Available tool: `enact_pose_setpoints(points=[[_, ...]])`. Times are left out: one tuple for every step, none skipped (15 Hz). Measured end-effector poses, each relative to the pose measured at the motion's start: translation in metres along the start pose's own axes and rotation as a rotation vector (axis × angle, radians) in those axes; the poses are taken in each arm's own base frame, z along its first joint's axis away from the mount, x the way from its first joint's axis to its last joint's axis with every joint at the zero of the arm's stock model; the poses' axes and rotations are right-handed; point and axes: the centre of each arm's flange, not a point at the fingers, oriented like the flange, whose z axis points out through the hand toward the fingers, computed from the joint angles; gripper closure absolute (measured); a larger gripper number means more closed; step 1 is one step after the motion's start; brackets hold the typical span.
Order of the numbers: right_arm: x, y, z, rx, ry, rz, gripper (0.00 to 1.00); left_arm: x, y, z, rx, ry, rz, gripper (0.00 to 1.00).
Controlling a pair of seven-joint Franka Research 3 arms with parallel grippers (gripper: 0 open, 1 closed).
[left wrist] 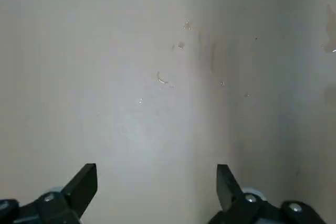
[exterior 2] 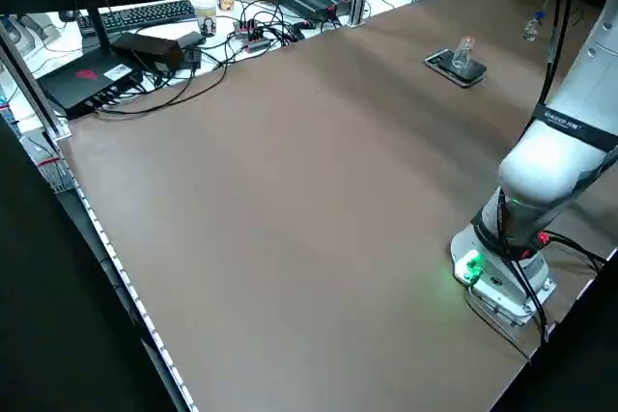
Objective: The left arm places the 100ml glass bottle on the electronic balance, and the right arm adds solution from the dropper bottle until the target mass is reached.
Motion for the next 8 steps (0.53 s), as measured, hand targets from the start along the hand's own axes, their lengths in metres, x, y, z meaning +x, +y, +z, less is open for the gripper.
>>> enact_pose_setpoints(points=[[-0.0014, -0.0001, -0.0014, 0.000, -0.003, -0.001, 0.96, 0.0000, 0.0000, 0.0000, 0.000, 0.000, 0.000, 0.00], [-0.0023, -0.0004, -0.0027, 0.000, -0.002, -0.002, 0.96, 0.0000, 0.0000, 0.0000, 0.000, 0.000, 0.000, 0.00], [-0.0026, -0.0008, -0.0030, 0.000, -0.002, -0.003, 0.96, 0.0000, 0.0000, 0.0000, 0.000, 0.000, 0.000, 0.00], [-0.0028, -0.0011, -0.0025, 0.000, -0.003, -0.004, 0.96, 0.0000, 0.0000, 0.0000, 0.000, 0.000, 0.000, 0.00], [-0.0030, -0.0015, -0.0018, 0.000, -0.004, -0.006, 0.96, 0.0000, 0.0000, 0.0000, 0.000, 0.000, 0.000, 0.00], [-0.0027, -0.0021, -0.0009, 0.000, 0.001, -0.008, 0.96, 0.0000, 0.0000, 0.0000, 0.000, 0.000, 0.000, 0.00], [-0.0022, -0.0022, -0.0004, 0.000, 0.006, -0.009, 0.96, 0.0000, 0.0000, 0.0000, 0.000, 0.000, 0.000, 0.00], [-0.0017, -0.0023, 0.0000, 0.000, 0.012, -0.010, 0.96, 0.0000, 0.0000, 0.0000, 0.000, 0.000, 0.000, 0.00]])
